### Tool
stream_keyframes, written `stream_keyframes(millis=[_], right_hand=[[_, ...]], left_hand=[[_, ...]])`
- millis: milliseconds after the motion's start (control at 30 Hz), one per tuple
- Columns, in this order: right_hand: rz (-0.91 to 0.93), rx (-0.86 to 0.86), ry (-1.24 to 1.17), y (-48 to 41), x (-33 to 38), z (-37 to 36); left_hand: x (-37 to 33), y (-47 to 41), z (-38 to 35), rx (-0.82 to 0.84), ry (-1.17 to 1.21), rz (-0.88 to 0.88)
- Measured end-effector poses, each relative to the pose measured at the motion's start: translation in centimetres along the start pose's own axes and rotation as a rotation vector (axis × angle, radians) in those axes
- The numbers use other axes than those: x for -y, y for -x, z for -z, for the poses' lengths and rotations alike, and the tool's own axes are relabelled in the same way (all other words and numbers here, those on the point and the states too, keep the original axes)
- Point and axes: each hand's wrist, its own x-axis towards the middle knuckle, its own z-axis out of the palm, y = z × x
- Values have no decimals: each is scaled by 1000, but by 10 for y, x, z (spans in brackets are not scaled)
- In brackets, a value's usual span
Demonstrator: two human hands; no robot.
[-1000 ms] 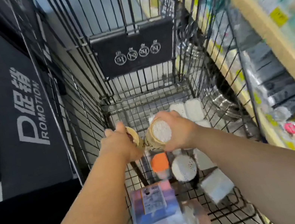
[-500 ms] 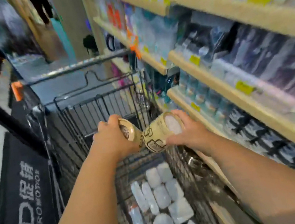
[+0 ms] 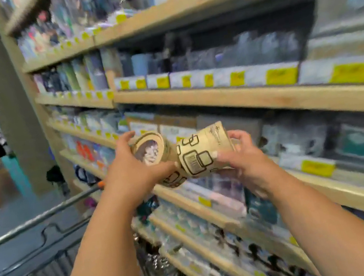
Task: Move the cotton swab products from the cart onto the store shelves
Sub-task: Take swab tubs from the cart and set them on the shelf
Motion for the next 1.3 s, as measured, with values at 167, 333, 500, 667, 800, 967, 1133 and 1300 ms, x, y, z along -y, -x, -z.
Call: stream_keyframes(millis=[167,333,500,667,800,967,1133,1300], right_hand=[[127,-67,10,30,67,35],[238,-133,-10,56,114,60],[324,-188,-50,87,156,84],[414,-390,-5,120,188,111],[477,-533,89,147,210,132],[588,-692,242,178,240,166],[597,-914,614,200,253,196],[501,-1086,836,203,266,214]], left_hand=[[-63,-2,-23,21,179,-130],[-107,-3,-44,99,357,-178],[-150,2,-73,268,625,-201],[-189,10,-113,465,701,-204],[-215,21,-142,564,708,-269],[-246,37,-171,594,734,-369],[-266,51,-194,591,763,-386],[-279,56,-208,619,765,-353]])
